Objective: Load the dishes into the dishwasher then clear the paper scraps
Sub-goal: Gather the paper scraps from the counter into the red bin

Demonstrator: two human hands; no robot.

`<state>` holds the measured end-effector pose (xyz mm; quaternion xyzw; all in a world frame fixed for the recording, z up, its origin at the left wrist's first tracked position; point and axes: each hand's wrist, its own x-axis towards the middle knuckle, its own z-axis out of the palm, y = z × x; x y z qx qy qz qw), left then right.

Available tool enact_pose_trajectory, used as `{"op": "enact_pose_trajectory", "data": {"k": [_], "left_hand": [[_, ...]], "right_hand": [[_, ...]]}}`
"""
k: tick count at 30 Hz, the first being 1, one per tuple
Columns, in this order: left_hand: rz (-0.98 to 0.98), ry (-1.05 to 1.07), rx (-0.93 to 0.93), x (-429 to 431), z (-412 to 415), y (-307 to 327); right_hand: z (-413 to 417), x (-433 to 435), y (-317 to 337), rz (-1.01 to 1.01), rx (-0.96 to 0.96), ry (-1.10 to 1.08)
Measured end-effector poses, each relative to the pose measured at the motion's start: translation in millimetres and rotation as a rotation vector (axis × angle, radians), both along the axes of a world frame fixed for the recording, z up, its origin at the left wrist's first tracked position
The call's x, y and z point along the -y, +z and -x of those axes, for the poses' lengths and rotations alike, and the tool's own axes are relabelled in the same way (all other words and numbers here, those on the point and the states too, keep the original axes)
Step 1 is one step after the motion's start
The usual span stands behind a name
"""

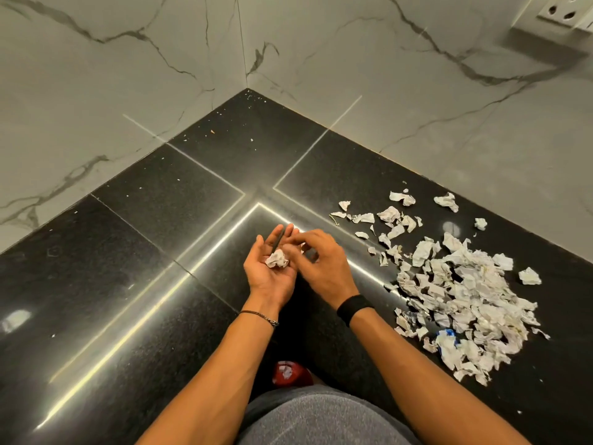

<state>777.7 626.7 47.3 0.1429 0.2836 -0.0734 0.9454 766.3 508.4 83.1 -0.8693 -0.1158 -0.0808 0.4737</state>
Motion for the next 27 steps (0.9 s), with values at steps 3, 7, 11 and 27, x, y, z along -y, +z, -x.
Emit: {"op": "enact_pose_trajectory", "data": {"k": [3, 7, 11, 27], "left_hand": [[0.01, 0.02, 0.018, -8.0, 3.0, -1.7], [-0.028, 0.026, 0.02, -15.1, 2.8, -5.6], [-0.072, 0.01, 0.014, -18.2, -6.6, -7.6], [0.09, -0.155, 0.008, 44.9, -52.6, -0.8]], "right_hand": [[-17.2, 4.4, -14.6, 0.092, -0.004, -0.056], [-28.8, 10.3, -44.6, 0.432, -0.041, 0.082], [-19.6, 24.4, -51.9, 0.417, -0.002, 0.061], [-57.3, 66.9, -16.8, 0.06, -0.157, -0.362]]}}
